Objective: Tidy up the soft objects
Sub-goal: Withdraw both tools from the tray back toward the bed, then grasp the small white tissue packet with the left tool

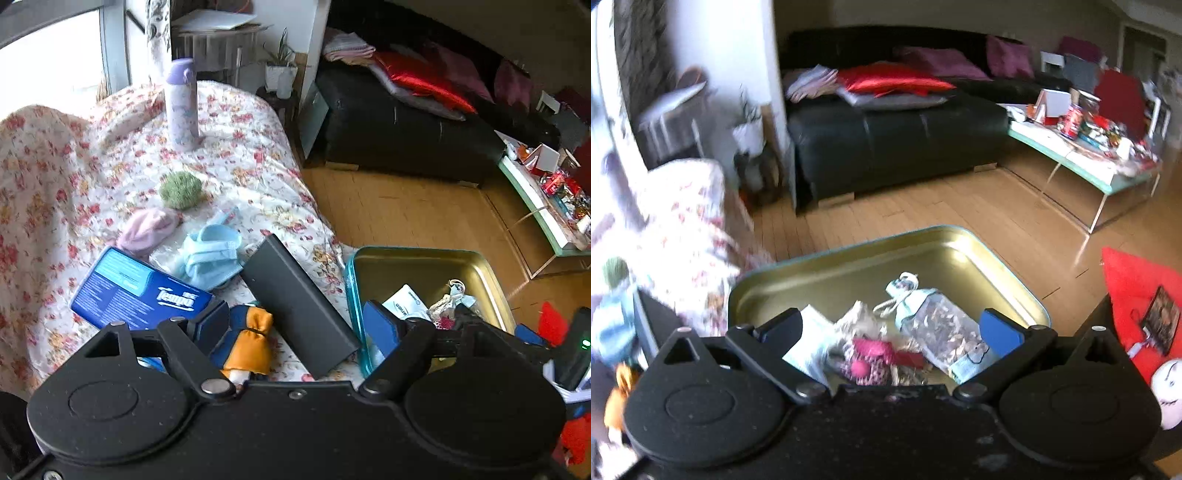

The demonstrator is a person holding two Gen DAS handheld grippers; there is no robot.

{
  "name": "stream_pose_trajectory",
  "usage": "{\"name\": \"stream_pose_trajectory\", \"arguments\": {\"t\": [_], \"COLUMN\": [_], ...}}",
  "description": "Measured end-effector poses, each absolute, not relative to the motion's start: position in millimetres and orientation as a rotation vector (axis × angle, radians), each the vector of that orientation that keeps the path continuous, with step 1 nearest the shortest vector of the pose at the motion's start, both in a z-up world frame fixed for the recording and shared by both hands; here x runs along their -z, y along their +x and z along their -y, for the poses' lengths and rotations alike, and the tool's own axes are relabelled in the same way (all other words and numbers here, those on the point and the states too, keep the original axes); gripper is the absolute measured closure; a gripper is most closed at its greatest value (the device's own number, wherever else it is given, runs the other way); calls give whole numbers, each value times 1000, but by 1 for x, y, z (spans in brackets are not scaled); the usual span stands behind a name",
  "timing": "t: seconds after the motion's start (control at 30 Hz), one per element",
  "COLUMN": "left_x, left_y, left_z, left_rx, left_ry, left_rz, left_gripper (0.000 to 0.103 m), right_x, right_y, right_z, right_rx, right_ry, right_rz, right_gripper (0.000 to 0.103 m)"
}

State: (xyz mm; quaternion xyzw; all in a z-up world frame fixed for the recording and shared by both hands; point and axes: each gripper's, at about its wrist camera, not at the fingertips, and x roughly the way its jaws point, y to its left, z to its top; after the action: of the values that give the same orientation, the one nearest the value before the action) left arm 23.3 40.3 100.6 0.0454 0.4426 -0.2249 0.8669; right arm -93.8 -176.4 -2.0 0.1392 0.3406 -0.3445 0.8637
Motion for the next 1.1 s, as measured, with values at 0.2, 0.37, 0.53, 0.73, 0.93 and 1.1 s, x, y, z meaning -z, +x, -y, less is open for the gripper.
{"name": "stream_pose_trajectory", "arguments": {"t": [0.2,0.37,0.53,0.73,0.93,1.1], "left_x": [-109,-84,-37,3,21,24], "left_y": [32,43,63,72,71,68], "left_z": [-74,-105,-129,-146,-140,-131], "left_rx": [438,341,219,110,76,61], "left_ry": [68,58,22,-49,7,79], "left_rz": [-886,-931,-1064,-1199,-1252,-1244], "left_gripper": [22,22,22,22,22,22], "right_x": [-1,-20,-50,-65,-61,-54], "right_y": [-88,-77,-60,-39,-14,1], "right_z": [152,128,113,93,73,69], "right_rx": [695,652,522,409,309,256], "right_ry": [267,249,254,229,212,248], "right_rz": [-759,-732,-724,-676,-688,-684], "right_gripper": [0,0,1,1,1,1]}}
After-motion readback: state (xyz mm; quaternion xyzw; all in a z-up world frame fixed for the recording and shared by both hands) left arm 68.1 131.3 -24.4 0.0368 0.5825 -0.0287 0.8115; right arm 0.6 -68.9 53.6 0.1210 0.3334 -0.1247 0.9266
